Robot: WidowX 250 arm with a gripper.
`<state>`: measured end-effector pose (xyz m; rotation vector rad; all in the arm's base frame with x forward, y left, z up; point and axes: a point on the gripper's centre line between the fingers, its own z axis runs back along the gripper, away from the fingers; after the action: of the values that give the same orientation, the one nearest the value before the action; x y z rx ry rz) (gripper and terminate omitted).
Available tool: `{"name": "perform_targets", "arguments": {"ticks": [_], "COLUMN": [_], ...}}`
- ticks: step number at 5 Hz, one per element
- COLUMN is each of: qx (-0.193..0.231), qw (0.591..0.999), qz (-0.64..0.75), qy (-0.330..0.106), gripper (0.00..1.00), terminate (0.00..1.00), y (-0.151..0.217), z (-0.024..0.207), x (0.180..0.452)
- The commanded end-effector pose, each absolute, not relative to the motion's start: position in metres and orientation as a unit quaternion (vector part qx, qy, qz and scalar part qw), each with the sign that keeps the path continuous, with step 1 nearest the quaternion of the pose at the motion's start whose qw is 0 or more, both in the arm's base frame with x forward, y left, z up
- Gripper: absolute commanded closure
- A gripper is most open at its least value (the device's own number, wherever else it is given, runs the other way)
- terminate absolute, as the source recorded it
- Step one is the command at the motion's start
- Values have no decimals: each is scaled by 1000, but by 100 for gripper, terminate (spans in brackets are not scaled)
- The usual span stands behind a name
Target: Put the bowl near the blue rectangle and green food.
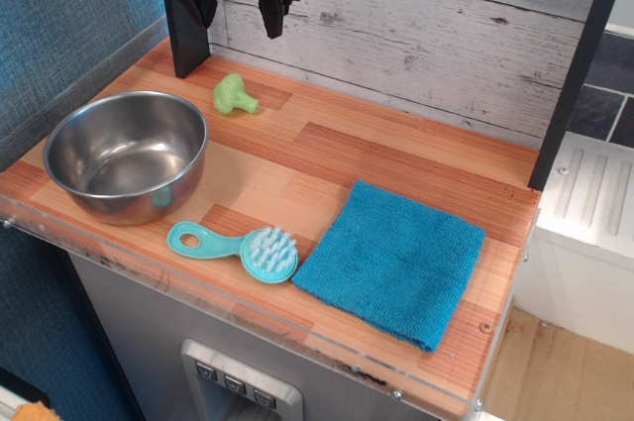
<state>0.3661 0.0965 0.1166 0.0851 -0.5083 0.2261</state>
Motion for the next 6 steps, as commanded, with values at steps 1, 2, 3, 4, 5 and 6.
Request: {"name": "perform_targets", "arguments": {"ticks": [1, 2, 3, 4, 5, 6], "qx": [42, 59, 70, 70, 94, 124], "qw": [961, 957, 955, 954, 954, 955], "qz": [112, 160, 176, 186, 210, 218], "qy": [-251, -235, -228, -225, -193, -161], "gripper": [0, 0, 0, 0, 0, 0], "terminate": [0, 0, 0, 0, 0, 0], "y": [97, 85, 70, 56, 47, 50], "z": [117, 110, 112, 110, 94, 82], "x": [366, 354, 348, 341, 328, 314]}}
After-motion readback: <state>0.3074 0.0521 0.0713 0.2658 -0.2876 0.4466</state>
